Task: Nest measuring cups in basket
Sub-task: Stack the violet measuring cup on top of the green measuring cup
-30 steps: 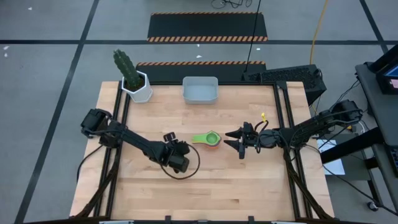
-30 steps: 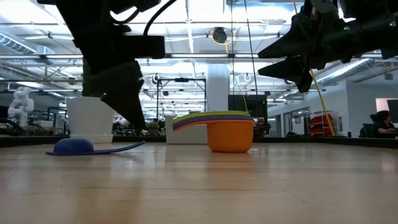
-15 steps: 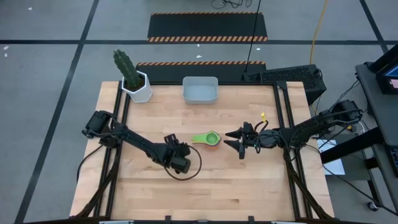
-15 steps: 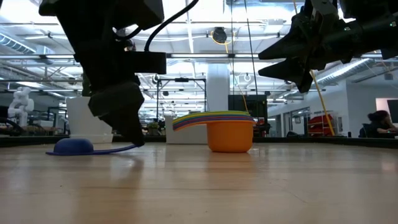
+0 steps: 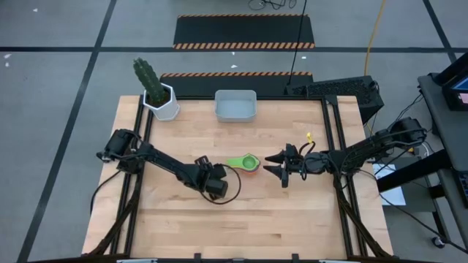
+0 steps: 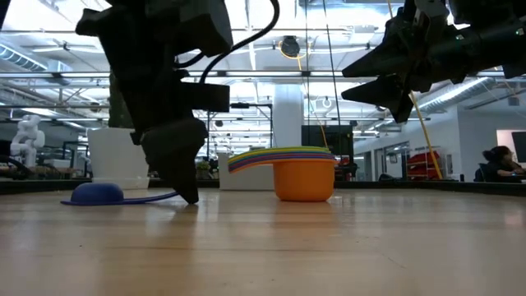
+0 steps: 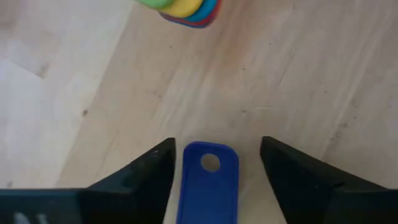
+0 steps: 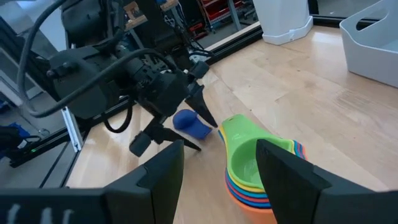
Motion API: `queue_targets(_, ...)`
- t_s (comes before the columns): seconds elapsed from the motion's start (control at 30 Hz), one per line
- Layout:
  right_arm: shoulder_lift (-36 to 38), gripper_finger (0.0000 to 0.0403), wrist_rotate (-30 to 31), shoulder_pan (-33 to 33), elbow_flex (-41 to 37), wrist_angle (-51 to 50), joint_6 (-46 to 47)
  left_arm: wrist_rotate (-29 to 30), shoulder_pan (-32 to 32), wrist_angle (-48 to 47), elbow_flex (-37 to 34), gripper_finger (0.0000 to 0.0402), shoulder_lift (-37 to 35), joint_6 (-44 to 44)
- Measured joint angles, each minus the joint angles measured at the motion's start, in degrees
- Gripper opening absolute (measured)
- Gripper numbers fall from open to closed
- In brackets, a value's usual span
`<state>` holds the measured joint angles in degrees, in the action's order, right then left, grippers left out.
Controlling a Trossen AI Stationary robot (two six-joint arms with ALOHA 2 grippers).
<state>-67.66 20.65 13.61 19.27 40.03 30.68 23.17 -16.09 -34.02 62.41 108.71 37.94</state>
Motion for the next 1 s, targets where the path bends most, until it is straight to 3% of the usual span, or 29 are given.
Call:
queue_targets(0.4, 0.0, 0.0194, -0.2, 0.0, 0.0, -0.1, -0.1, -16.6, 5.9, 0.5, -0.1, 0.015, -1.2, -12.0)
queue_targets(1.0, 0.0, 0.0194, -2.9, 0.0, 0.0, -0.1, -1.0, -15.8, 4.4, 1.2, -0.3, 0.0129, -1.1, -16.8)
